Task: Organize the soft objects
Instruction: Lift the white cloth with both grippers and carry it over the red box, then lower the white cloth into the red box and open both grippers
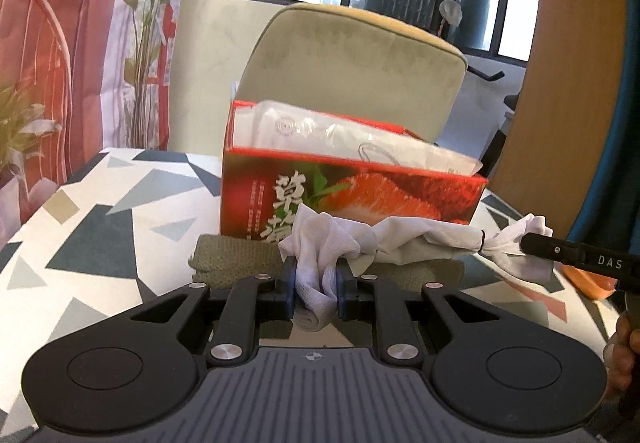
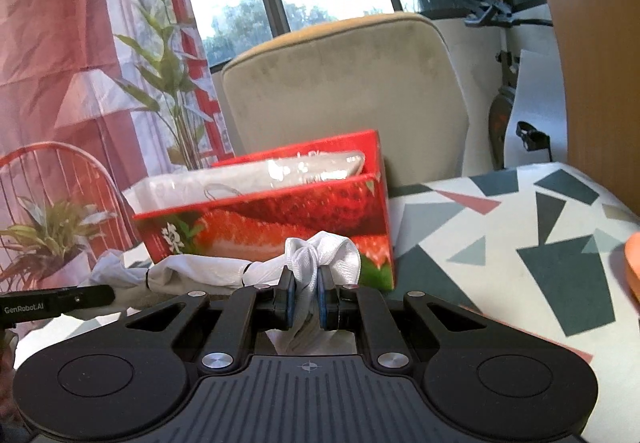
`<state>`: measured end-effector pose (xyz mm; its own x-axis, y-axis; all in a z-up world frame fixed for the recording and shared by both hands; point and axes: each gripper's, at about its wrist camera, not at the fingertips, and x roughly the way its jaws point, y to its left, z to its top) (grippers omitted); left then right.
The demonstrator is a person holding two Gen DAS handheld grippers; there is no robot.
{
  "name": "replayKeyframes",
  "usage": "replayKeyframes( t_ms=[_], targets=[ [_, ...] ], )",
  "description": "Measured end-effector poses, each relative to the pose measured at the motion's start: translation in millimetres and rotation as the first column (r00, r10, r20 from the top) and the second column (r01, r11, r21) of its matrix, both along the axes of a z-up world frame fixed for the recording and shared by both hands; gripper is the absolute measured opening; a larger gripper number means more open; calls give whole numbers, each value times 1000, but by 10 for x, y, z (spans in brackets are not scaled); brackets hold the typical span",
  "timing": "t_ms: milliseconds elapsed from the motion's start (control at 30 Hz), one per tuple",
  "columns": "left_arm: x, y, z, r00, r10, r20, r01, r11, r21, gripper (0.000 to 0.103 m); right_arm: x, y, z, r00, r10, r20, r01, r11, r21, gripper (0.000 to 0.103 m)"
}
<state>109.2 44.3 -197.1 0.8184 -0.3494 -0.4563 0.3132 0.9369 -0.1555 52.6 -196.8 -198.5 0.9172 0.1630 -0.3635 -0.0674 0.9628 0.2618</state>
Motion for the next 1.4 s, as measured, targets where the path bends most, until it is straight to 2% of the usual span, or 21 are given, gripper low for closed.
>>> replayKeyframes(
  t_ms=[300,467,700,867,1000,1133,1233,1400],
  targets=[
    [174,62,458,998,-29,64,31,999,-35,20,165,-93,478,996,3,84,-4,1000,7,10],
    [403,49,658,998,-20,64,24,997,-69,20,360,-124,744,993,12,116,-12,1000,-4,10],
    [676,-83,835,996,-31,87,36,998,-46,20,677,-147,955,990,2,142,-3,1000,11,10],
    [984,-124,937,998,-22,54,25,999,-46,20,945,-140,989,991,2,131,-4,1000,12,10],
    [1186,-132,1054,999,-35,38,35,999,4,20,1184,-155,984,995,7,102,-8,1000,10,10],
    [1476,-93,1119,999,-43,-7,43,999,24,20,1437,-196,970,997,17,74,-19,999,26,10],
    [1667,-148,1084,998,-46,-32,48,996,70,20,1632,-174,937,999,16,51,-17,1000,12,10],
    [1897,-163,900,993,-52,-111,62,994,87,20,1867,-127,855,999,34,2,-34,999,2,10]
  ],
)
